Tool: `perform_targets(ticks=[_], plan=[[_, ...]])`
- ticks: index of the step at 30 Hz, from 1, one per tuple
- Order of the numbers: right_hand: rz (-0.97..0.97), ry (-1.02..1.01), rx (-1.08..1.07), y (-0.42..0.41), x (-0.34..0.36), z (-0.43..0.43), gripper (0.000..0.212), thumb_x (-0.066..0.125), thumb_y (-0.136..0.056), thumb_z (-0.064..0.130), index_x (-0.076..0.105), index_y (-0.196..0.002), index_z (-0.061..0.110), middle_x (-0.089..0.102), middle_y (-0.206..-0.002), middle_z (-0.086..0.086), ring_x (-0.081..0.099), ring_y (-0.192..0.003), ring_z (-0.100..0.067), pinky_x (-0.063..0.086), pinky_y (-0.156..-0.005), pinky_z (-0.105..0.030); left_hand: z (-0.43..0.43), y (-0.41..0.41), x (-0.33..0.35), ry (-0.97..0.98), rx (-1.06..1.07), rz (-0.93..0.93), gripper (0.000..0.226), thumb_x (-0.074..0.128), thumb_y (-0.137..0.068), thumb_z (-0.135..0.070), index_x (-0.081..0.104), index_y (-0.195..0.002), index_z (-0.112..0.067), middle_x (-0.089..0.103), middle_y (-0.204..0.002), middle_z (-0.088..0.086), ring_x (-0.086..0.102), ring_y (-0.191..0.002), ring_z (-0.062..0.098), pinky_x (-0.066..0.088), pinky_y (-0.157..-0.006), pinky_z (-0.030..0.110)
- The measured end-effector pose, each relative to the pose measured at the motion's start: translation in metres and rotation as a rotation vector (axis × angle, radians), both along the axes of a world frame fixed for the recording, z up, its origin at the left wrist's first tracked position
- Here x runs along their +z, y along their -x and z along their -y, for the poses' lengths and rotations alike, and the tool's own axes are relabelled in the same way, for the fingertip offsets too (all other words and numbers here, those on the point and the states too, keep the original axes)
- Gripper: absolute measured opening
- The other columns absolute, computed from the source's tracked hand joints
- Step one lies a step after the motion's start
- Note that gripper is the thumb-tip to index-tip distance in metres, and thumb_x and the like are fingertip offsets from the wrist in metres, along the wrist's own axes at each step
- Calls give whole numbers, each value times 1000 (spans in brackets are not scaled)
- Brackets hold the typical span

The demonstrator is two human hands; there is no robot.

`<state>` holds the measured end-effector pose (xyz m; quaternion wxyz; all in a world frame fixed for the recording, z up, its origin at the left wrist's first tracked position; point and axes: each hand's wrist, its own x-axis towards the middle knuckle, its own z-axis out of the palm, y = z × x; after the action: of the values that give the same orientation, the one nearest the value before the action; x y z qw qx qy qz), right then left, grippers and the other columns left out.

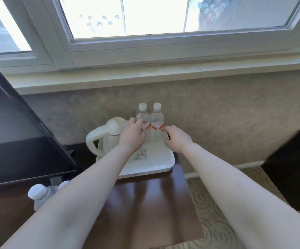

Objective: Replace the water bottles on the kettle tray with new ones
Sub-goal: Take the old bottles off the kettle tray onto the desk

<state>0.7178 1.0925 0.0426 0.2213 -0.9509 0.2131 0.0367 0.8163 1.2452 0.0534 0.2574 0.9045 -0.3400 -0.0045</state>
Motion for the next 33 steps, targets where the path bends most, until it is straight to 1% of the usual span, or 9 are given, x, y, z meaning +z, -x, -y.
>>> perform_targets(ticks=[8,12,16,18,21,25,28,30,33], plan=[[8,2,-42,-42,4,24,63,53,-91,18,33,-151,21,43,-146,-11,45,-132,-32,45,-101,-48,30,-59,7,-172,34,91,59,56,-86,-19,41,-143,-19,50,-133,14,46,-121,36,37,-96,43],[8,-27,-102,-61,4,37,66,57,-90,20,28,-150,19,40,-149,-13,45,-132,-35,45,-101,-48,49,-83,5,-213,-26,67,65,59,-87,-26,34,-147,-21,47,-142,12,45,-127,35,38,-98,44],[53,-130,-147,-80,1,45,88,62,-88,17,7,-156,23,30,-157,-14,44,-136,-35,45,-103,-49,62,-98,0,-218,-59,-13,66,60,-89,-31,32,-148,-20,48,-143,13,45,-129,36,37,-101,44],[51,-176,-141,-89,-1,47,92,63,-86,16,4,-156,26,33,-156,-15,44,-135,-37,44,-103,-48,66,-101,-2,-214,-87,-55,61,59,-90,-31,36,-145,-19,52,-140,14,49,-125,38,38,-100,42],[56,-268,-157,-104,-7,46,94,66,-83,14,7,-155,28,39,-150,-12,45,-132,-36,45,-103,-47,68,-106,-7,-157,-102,-136,54,60,-91,-28,41,-140,-17,57,-135,14,54,-120,39,42,-96,41],[49,-236,-185,-110,-14,48,82,74,-78,18,29,-147,18,38,-143,-14,47,-129,-35,44,-104,-44,61,-110,-7,-34,-94,-241,43,66,-88,-27,52,-126,-11,65,-120,16,59,-110,36,49,-89,41],[88,-302,-150,-100,-20,52,79,79,-74,11,36,-141,14,51,-128,-8,54,-120,-31,47,-90,-37,54,-105,-6,15,-134,-284,37,71,-84,-24,59,-115,-9,67,-113,13,60,-106,33,50,-87,40],[120,-330,-120,-90,-21,53,75,80,-73,7,41,-136,13,56,-119,-3,56,-116,-29,42,-82,-30,48,-98,-5,43,-152,-291,35,73,-82,-21,61,-113,-9,67,-111,11,61,-105,31,49,-85,36],[222,-361,-107,-76,-11,52,70,82,-71,13,45,-131,17,58,-119,-2,56,-113,-22,42,-83,-29,42,-83,5,114,-129,-256,35,75,-81,-21,62,-112,-9,68,-109,9,61,-103,26,47,-84,34]])
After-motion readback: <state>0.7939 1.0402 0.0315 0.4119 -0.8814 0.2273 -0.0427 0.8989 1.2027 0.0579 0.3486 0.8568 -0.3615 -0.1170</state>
